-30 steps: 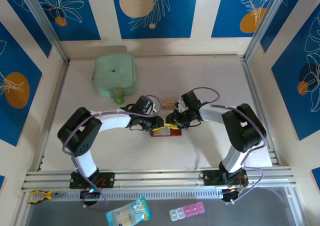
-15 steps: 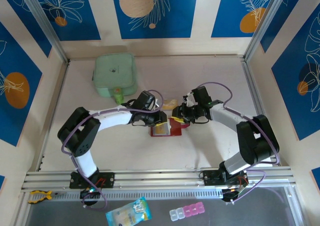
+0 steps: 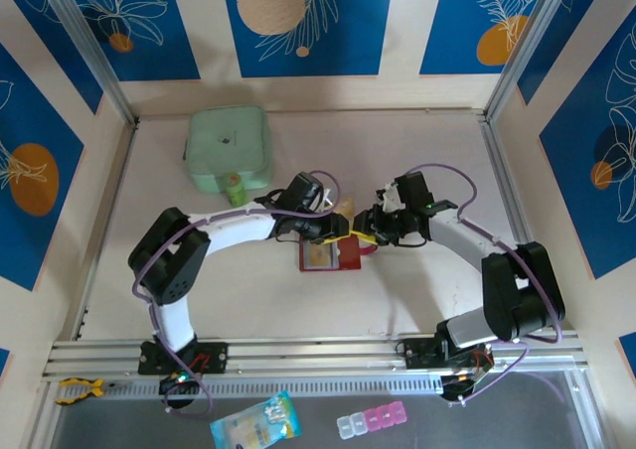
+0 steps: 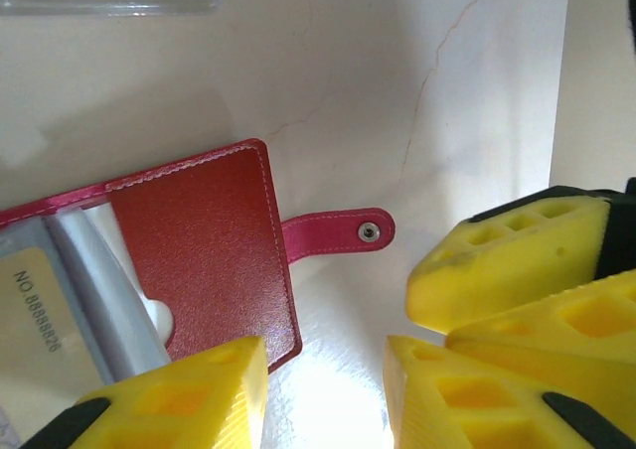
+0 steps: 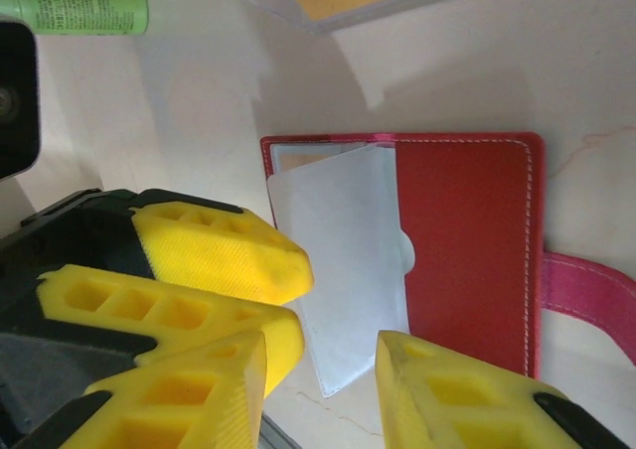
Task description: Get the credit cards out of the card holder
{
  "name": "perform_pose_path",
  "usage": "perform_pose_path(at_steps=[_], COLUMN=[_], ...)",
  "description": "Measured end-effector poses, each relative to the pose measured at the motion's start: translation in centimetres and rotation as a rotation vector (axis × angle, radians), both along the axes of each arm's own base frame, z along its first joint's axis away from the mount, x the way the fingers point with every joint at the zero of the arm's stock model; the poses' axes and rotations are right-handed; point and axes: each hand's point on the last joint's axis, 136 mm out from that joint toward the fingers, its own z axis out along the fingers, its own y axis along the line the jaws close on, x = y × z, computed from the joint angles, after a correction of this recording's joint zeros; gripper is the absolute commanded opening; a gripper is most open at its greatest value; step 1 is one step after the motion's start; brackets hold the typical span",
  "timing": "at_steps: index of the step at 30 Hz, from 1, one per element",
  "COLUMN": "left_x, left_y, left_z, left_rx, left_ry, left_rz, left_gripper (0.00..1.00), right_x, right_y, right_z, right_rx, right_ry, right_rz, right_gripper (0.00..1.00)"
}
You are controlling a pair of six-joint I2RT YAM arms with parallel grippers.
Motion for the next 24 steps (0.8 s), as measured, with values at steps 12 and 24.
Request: perform_pose_path(at_steps=[12, 24], left_x=[-0.1, 0.2], left_y=[-1.3, -1.7], left_z=[-1.2, -0.7], left_rx=[-0.003, -0.004], left_ry=[0.027, 0.024], left_rz=[-0.026, -0.037], left_gripper=[0.38, 0.38], right_x=[-0.5, -0.5], right_y=[-1.1, -1.4], right_z=[-0.1, 0.4], right_rx=[-0.032, -0.04], right_ry=[0.013, -0.007], right_rz=[-0.018, -0.03], right_gripper=[0.35, 0.35])
